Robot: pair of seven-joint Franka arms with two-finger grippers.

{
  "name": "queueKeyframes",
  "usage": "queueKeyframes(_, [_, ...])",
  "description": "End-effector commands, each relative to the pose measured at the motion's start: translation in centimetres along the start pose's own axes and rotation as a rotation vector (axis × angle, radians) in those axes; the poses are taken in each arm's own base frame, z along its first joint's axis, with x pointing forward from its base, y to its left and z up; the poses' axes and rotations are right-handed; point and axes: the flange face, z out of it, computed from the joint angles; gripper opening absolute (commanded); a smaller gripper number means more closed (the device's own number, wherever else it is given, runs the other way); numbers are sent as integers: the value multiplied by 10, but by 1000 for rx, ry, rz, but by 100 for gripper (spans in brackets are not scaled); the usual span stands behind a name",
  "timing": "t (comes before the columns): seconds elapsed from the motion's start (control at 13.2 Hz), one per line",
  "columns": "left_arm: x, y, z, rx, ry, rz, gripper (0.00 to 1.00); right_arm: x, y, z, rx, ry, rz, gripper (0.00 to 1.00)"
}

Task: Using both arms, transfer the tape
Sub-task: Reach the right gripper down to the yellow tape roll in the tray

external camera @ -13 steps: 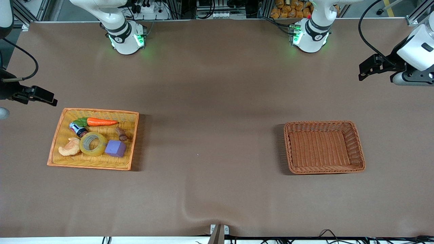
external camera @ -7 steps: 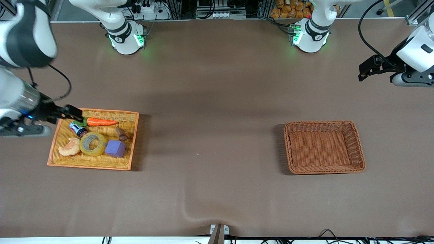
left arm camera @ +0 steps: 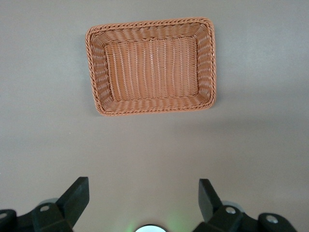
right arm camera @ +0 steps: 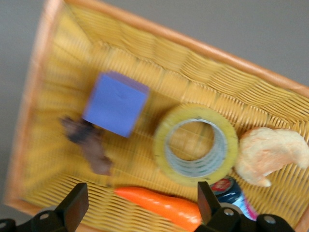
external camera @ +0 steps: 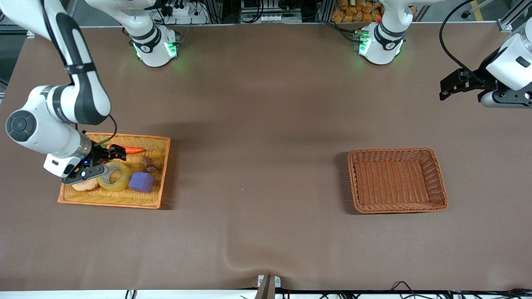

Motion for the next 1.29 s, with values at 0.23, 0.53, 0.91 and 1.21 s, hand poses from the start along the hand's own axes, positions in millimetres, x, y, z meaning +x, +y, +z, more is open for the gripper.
queueKeyframes(0.23, [-1,-5,3,-10,-18,3,100,-6,16,77,5,-19,-168,100])
queueKeyframes(0.53, [0,-13,5,-69,-29,-16,100,-4,14,90,2,-17,-171,87])
queueKeyframes(0.91, [3,-13,9,-90,-38,-16,100,-5,20,103,3,-16,-144,12])
queueKeyframes(1.21, [3,-13,10,-99,-40,-17,100,9,-7,41,66,-118,-29,0])
